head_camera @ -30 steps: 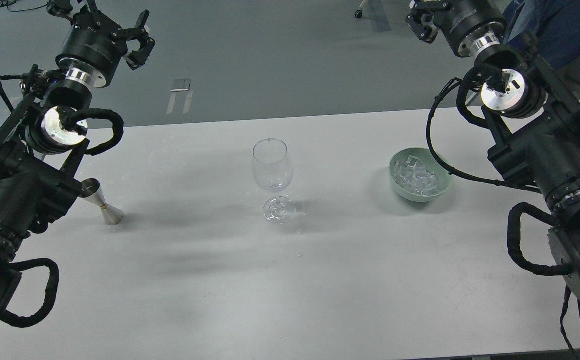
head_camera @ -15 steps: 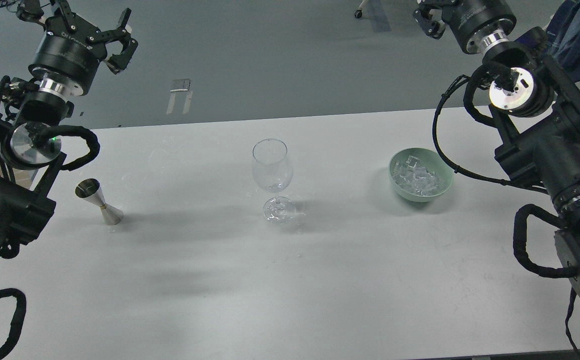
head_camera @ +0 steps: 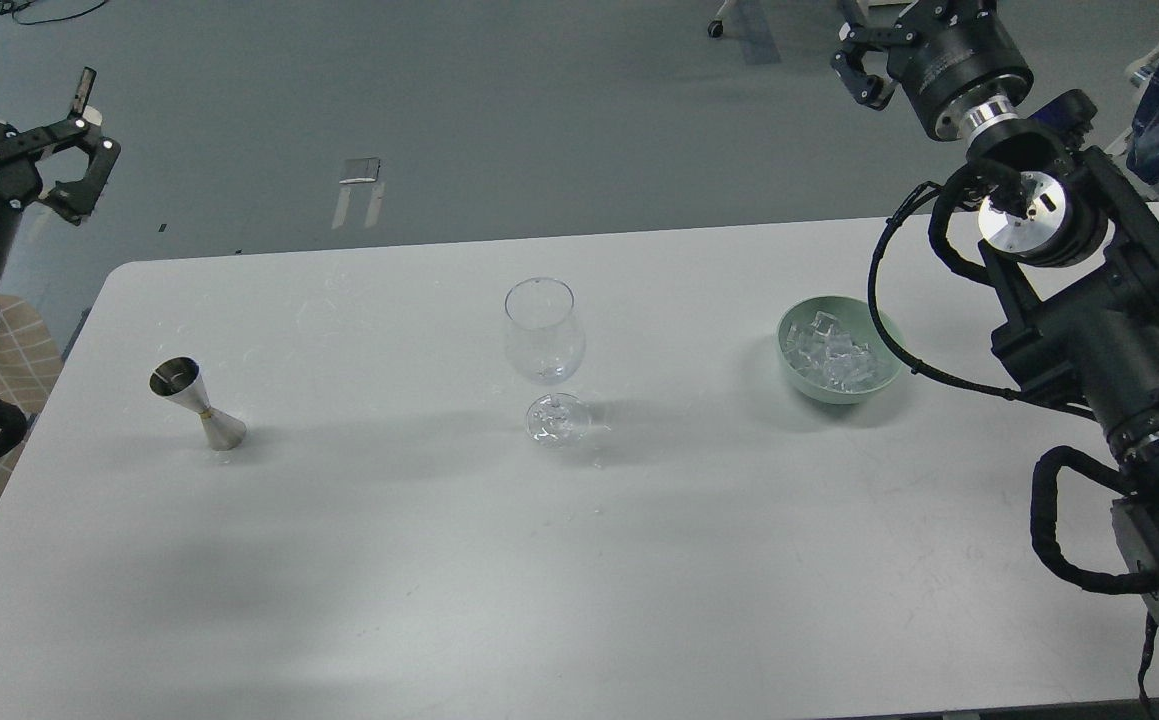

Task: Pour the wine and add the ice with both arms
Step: 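Move the left gripper down and outward toward the metal jigger, then lower the open left gripper around the metal jigger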

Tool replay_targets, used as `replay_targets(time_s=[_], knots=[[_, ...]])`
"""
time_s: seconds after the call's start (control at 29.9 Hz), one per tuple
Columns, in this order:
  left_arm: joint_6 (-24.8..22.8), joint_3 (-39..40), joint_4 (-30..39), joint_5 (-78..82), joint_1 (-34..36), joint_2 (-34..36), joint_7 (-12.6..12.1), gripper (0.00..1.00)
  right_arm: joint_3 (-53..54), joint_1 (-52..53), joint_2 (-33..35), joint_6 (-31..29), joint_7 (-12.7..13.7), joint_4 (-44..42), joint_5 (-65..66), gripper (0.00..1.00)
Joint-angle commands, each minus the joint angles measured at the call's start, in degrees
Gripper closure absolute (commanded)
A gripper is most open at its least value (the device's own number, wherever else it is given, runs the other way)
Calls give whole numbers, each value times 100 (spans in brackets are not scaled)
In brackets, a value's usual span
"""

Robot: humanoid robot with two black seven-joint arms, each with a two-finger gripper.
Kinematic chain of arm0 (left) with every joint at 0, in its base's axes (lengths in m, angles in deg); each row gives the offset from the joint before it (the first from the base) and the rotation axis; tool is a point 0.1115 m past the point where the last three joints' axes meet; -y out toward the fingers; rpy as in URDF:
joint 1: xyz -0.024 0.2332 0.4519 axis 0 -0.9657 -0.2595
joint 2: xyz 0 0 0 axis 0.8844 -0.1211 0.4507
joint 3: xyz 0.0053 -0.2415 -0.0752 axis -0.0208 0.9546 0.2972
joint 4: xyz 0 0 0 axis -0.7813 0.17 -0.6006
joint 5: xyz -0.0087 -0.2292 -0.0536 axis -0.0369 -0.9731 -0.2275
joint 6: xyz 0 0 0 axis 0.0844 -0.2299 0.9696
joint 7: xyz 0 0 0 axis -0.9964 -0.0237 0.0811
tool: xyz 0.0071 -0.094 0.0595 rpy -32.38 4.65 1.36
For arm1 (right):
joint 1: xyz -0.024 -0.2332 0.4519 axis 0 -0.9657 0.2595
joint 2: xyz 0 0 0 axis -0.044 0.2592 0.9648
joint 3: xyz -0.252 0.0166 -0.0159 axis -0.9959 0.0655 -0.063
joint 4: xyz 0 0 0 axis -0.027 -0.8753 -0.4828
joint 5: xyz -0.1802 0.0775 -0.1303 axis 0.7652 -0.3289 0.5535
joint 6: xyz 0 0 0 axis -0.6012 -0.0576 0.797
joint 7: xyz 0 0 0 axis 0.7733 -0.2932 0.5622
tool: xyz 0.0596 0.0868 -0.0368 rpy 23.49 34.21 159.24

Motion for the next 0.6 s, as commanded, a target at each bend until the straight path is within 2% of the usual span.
replay_targets(time_s=[0.0,0.1,0.27,0.57], knots=[[-16,671,470,-10,-986,-36,-26,2,18,-58,0,5,0,8,0,0],[-24,1058,716,-211,-1768,-115,-70,2,18,-67,9,-3,0,8,0,0],[-16,1209,831,-862,-2526,-413,-79,2,27,-67,18,-3,-1,8,-9,0],[-7,1376,1166,-898,-3028,-1099,-79,2,27,-137,18,-30,-9,34,-9,0]])
